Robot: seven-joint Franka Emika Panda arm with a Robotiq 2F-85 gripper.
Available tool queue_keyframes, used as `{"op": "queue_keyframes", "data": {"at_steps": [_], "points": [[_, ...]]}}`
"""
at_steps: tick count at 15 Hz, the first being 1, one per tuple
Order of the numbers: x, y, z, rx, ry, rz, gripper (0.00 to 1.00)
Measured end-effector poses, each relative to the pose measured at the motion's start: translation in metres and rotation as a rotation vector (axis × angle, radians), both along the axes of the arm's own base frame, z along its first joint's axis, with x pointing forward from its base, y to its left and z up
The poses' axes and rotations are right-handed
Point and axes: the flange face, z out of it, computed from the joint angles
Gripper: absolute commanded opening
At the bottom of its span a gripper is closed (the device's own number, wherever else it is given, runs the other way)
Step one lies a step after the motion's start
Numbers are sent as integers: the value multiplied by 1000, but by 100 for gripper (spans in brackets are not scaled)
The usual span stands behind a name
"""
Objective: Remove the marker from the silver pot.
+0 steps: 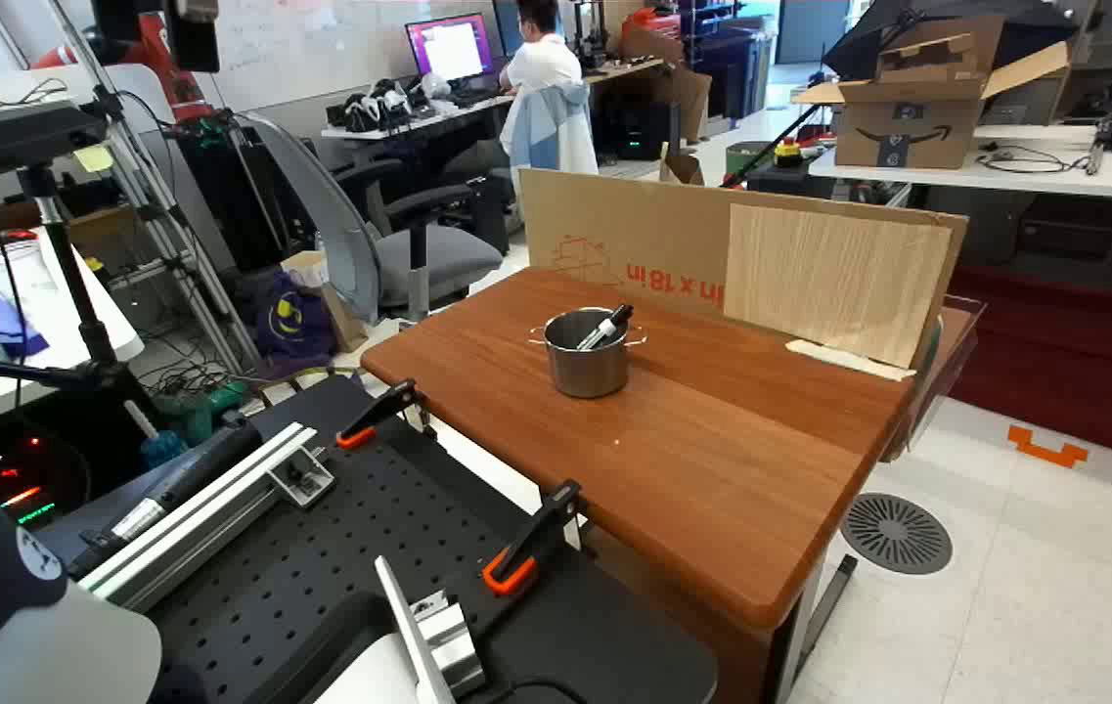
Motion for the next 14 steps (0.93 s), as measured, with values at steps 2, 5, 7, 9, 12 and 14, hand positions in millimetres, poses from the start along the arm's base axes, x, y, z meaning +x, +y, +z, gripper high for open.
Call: {"op": "queue_keyframes", "data": {"at_steps": [2, 5, 7, 9, 12, 14], "points": [[0, 0, 1, 0, -2, 0, 100], [0, 0, 1, 0, -2, 0, 100], [0, 0, 0, -1, -1, -1, 100], [0, -1, -5, -2, 1, -8, 100], [6, -8, -29, -5, -23, -46, 100], [18, -16, -52, -11, -70, -95, 100]]}}
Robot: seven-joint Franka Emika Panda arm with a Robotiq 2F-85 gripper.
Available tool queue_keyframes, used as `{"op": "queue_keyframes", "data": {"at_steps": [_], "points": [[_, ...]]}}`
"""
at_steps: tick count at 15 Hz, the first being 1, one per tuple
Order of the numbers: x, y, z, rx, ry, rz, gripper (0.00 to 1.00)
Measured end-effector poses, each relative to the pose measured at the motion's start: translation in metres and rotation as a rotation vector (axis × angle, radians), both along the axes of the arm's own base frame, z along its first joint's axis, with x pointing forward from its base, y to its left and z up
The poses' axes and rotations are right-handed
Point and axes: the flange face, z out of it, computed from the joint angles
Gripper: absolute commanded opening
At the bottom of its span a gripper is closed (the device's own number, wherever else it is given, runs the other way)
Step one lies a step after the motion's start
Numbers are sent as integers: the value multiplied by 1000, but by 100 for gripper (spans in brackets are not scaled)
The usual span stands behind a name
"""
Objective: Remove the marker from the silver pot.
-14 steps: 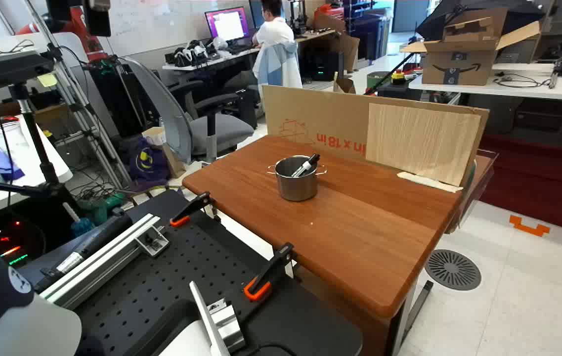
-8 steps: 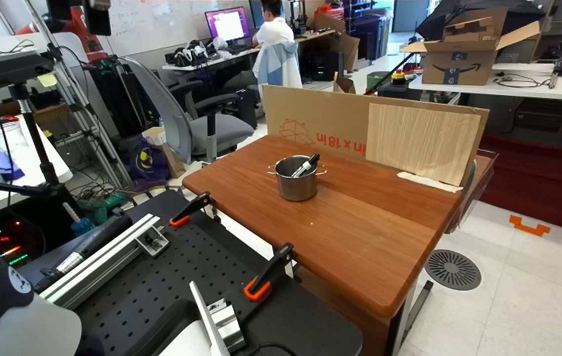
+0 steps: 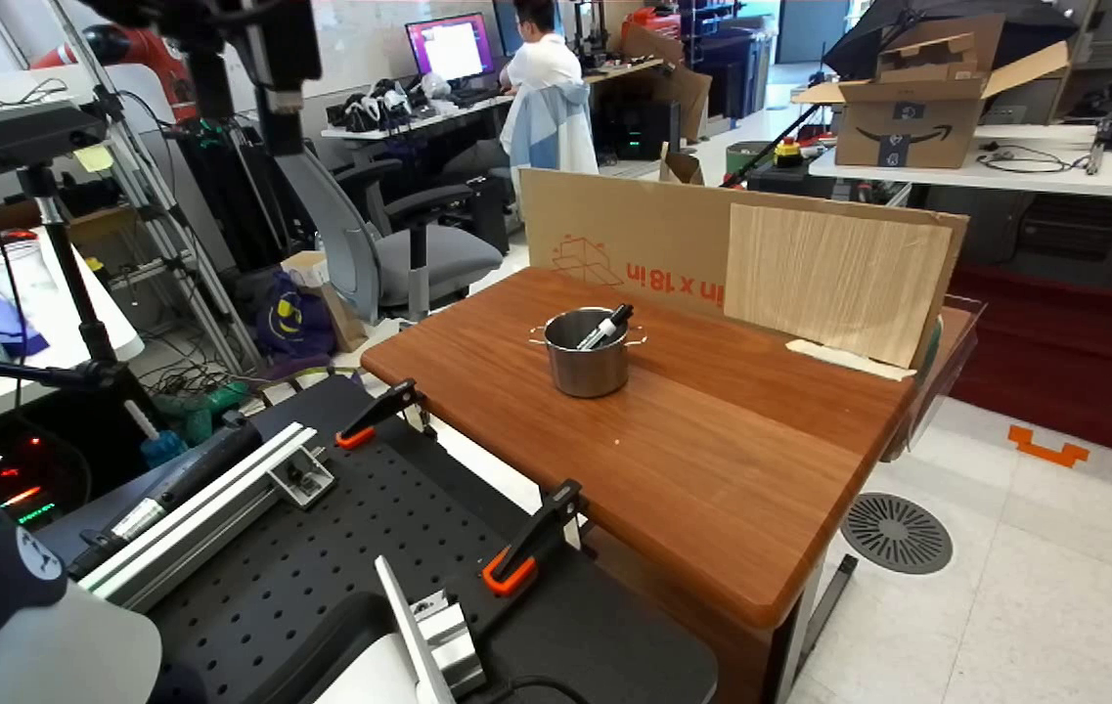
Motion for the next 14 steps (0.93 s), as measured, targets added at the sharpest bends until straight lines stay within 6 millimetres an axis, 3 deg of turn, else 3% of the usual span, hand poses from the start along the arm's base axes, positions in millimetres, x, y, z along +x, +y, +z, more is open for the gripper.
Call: {"op": "queue_keyframes", "data": {"at_steps": [3, 7, 10, 14], "points": [[29, -21, -39, -16, -72, -98, 100], [84, -55, -73, -46, -171, -245, 100], [112, -83, -80, -69, -177, -362, 100], [141, -94, -89, -77, -163, -479, 100]]}}
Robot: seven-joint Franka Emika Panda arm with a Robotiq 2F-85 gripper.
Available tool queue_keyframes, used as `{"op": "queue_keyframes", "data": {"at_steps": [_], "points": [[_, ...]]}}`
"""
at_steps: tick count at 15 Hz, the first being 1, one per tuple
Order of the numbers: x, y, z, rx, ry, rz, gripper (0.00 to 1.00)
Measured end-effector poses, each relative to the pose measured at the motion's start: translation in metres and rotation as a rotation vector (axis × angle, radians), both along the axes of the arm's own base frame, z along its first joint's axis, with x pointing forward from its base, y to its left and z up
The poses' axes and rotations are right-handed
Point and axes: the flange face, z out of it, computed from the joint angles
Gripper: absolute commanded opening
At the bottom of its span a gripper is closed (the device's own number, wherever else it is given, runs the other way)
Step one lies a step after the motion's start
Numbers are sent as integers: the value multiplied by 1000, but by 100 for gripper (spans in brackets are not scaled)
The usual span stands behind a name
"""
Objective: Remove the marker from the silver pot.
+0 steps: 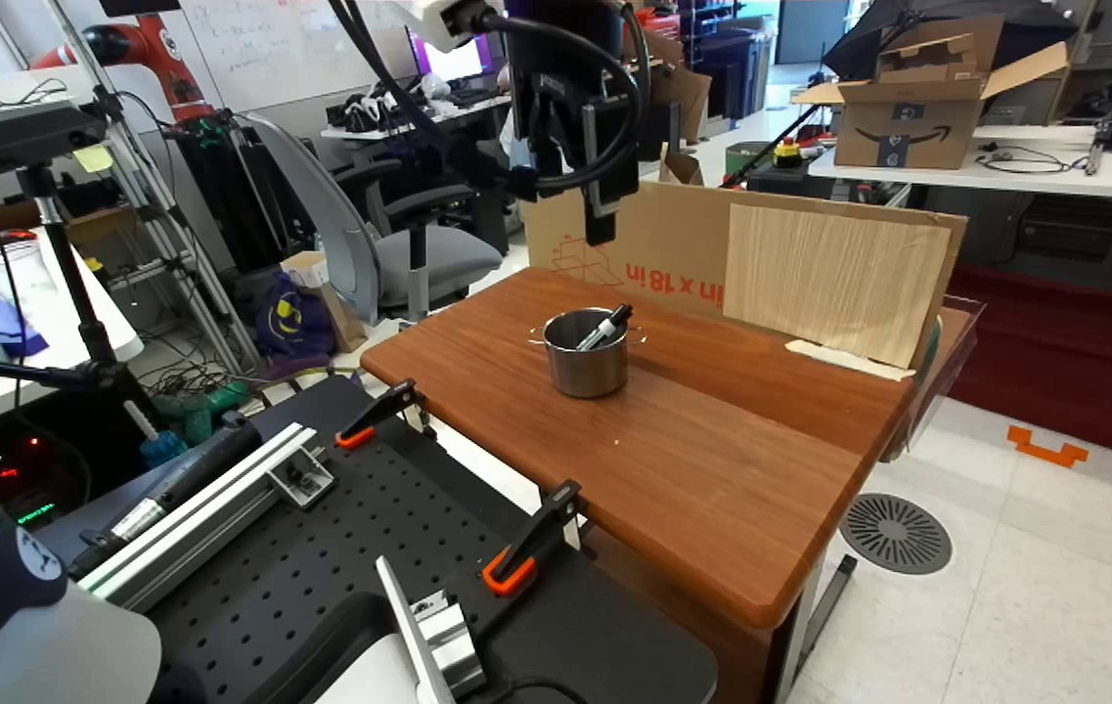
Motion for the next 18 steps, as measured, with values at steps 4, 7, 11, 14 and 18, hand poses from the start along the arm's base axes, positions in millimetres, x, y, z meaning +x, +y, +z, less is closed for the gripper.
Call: {"op": "queue_keyframes", "data": {"at_steps": [4, 7, 11, 14, 18], "points": [[2, -11, -1, 26, 0, -71, 100], [5, -8, -14, 45, 21, -102, 100], [27, -2, -44, 50, 36, -138, 100], [48, -3, -59, 59, 43, -167, 100], [69, -3, -76, 70, 59, -193, 100]]}}
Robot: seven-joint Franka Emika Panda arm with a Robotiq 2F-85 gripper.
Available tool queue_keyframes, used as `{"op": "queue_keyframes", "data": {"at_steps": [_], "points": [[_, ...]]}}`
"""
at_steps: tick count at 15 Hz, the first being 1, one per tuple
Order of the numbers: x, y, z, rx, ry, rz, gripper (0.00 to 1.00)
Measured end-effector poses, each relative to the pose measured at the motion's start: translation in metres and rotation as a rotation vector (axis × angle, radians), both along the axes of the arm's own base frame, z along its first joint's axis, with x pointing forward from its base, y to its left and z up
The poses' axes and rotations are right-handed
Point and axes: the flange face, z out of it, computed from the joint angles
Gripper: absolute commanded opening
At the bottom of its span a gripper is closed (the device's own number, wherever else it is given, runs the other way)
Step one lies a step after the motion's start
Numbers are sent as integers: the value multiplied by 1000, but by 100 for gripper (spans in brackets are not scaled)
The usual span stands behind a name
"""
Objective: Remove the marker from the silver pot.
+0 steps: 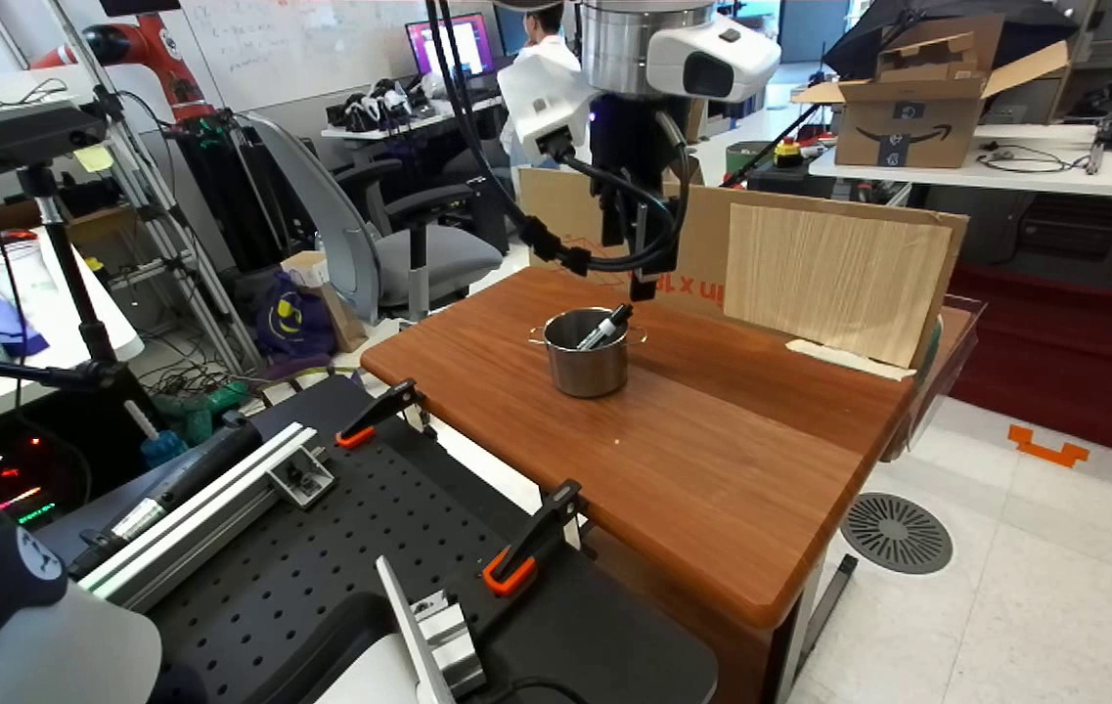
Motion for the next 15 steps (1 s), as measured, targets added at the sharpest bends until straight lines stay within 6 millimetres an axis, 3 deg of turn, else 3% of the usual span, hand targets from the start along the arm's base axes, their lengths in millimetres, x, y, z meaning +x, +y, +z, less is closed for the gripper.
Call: {"op": "queue_keyframes", "data": {"at_steps": [11, 13, 15], "points": [[37, 27, -47, 6, 54, -2, 100], [40, 29, -52, 6, 60, -4, 72], [43, 30, -57, 7, 65, -4, 56]]}}
